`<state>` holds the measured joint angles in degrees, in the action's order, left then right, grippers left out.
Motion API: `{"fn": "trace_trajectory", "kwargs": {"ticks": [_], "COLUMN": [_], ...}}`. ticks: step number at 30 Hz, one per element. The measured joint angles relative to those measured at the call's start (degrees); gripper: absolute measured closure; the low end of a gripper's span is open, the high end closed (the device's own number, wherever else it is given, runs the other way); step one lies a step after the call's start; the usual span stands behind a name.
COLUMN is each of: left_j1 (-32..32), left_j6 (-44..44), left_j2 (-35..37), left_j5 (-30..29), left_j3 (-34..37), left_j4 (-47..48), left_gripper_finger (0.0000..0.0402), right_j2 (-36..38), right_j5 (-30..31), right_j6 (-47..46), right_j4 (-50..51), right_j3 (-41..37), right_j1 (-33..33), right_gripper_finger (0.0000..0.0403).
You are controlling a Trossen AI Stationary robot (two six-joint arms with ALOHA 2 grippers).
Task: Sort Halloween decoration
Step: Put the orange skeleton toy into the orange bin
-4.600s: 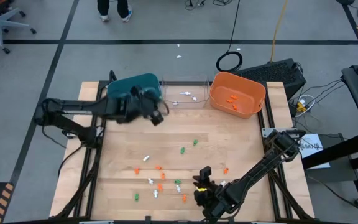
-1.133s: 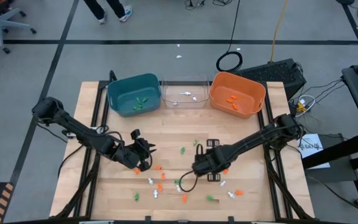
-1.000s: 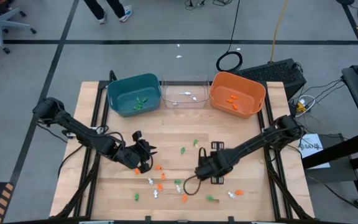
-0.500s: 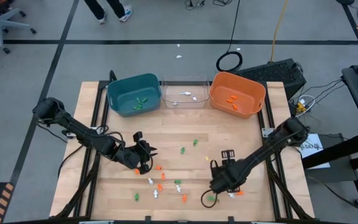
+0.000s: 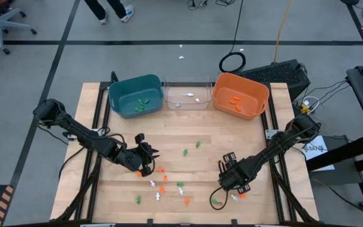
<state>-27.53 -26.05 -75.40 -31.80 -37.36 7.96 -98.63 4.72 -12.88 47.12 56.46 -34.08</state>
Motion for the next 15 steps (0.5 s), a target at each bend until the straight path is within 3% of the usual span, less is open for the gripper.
{"fn": "trace_trajectory", "kwargs": {"ticks": [9, 15], "left_j1": [0.0, 0.2], "left_j6": [1.4, 2.6], "left_j2": [0.0, 0.0], "left_j5": [-2.6, -3.0], "left_j3": [0.0, 0.0], "left_j4": [0.0, -0.1], "left_gripper_finger": [0.0316, 0.0316], "right_j2": [-0.1, -0.2], "right_j5": [-0.6, -1.1], "right_j6": [4.5, -0.2], "right_j4": [-3.2, -4.7], "right_j3": [-0.9, -1.0], "right_j1": [0.3, 0.3], "right_gripper_finger": [0.0268, 0.0333]}}
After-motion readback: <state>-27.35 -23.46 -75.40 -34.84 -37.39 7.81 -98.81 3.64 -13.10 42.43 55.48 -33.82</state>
